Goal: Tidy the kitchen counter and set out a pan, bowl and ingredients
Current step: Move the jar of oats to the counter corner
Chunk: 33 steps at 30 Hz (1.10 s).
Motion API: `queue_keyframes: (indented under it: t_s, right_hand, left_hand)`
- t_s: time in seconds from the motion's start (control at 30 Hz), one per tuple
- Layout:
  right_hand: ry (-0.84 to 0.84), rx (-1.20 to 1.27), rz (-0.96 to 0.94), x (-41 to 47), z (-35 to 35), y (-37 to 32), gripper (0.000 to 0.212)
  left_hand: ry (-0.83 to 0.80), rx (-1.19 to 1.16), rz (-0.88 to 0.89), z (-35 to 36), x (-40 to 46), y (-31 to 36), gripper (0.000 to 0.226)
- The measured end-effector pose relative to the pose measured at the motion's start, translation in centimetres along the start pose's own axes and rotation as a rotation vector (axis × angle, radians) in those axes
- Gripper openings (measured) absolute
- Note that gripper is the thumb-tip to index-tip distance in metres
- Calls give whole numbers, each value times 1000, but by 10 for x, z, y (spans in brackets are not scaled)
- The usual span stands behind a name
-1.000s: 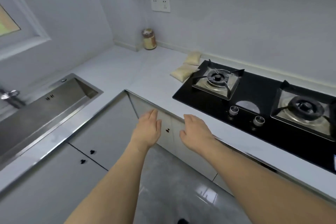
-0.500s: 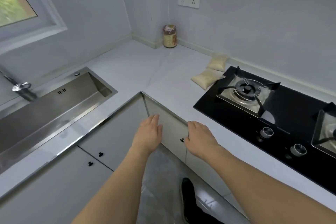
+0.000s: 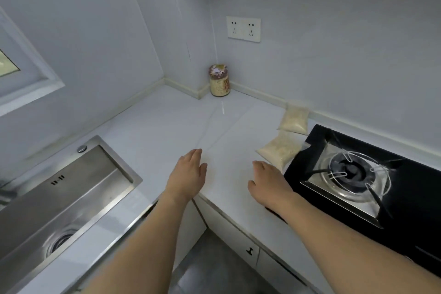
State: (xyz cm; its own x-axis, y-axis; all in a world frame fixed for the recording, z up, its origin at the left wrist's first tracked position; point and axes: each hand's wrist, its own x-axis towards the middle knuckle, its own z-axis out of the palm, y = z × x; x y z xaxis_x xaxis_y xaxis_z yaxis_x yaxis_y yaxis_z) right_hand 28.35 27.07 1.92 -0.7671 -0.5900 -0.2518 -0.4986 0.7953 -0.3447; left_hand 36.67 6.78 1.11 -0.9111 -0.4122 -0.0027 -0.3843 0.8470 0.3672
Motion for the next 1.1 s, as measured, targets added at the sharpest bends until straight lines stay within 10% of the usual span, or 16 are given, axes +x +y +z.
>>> queue_keyframes:
  t_s: [1.1]
  right_hand:
    - [61, 365, 349, 437, -91, -61, 65]
  left_hand:
    - [-168, -410, 44, -2, 466, -94, 61]
